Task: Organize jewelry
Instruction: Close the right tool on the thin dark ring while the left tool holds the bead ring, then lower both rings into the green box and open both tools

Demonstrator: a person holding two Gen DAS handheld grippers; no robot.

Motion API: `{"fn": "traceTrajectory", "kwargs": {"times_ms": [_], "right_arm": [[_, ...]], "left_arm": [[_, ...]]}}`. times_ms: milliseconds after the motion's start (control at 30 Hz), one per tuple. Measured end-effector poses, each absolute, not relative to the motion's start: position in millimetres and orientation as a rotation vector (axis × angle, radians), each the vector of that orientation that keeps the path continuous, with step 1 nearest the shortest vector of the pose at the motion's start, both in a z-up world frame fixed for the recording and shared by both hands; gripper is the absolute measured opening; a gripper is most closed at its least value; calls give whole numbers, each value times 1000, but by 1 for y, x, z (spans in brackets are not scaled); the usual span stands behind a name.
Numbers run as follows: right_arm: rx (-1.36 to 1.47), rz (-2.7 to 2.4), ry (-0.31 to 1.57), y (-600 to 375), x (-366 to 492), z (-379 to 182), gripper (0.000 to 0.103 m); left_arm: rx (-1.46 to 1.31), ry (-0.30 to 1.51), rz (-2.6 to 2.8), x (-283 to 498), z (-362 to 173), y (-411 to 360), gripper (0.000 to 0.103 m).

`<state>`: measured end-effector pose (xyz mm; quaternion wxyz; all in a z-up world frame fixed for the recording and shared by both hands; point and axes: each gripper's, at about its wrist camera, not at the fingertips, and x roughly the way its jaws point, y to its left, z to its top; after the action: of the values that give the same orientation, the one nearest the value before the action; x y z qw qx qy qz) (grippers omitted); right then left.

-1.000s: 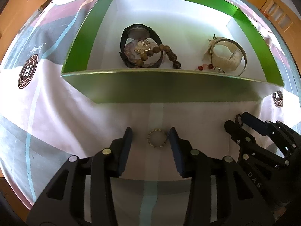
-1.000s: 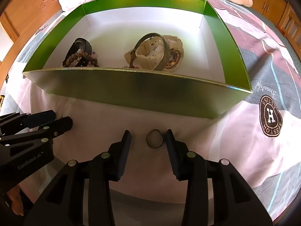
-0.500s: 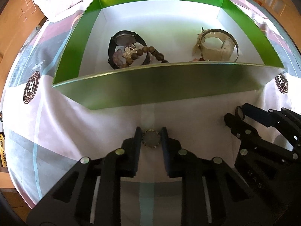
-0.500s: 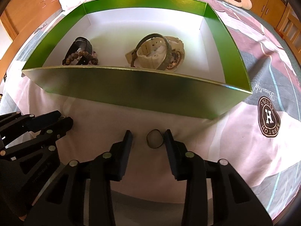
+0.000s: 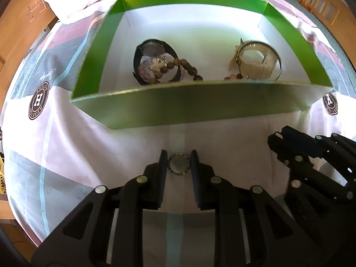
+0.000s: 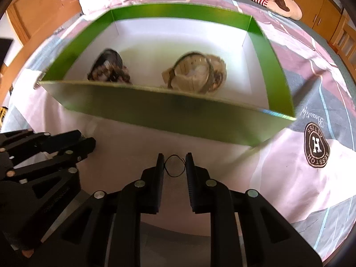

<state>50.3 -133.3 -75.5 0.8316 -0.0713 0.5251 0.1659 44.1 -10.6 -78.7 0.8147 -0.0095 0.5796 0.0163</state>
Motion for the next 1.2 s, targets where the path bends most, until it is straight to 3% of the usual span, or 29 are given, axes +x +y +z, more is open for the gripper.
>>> {"fn": "traceTrajectory", "kwargs": {"times_ms": [233,467,900,1200], "right_arm": [[-73,383,987,-146,43,-35,19],[70,368,834,-170,57,2,19],[81,328,824,-156,100,-1,19],[23,291,865,-148,108,-32,19]], "left_arm": [[-67,1157,35,38,-47,0,21],[-63,960,93,36,-7,5,21],[-128,869,184,62,22,42,21],[-151,946,203,88,-15,44,21]]}}
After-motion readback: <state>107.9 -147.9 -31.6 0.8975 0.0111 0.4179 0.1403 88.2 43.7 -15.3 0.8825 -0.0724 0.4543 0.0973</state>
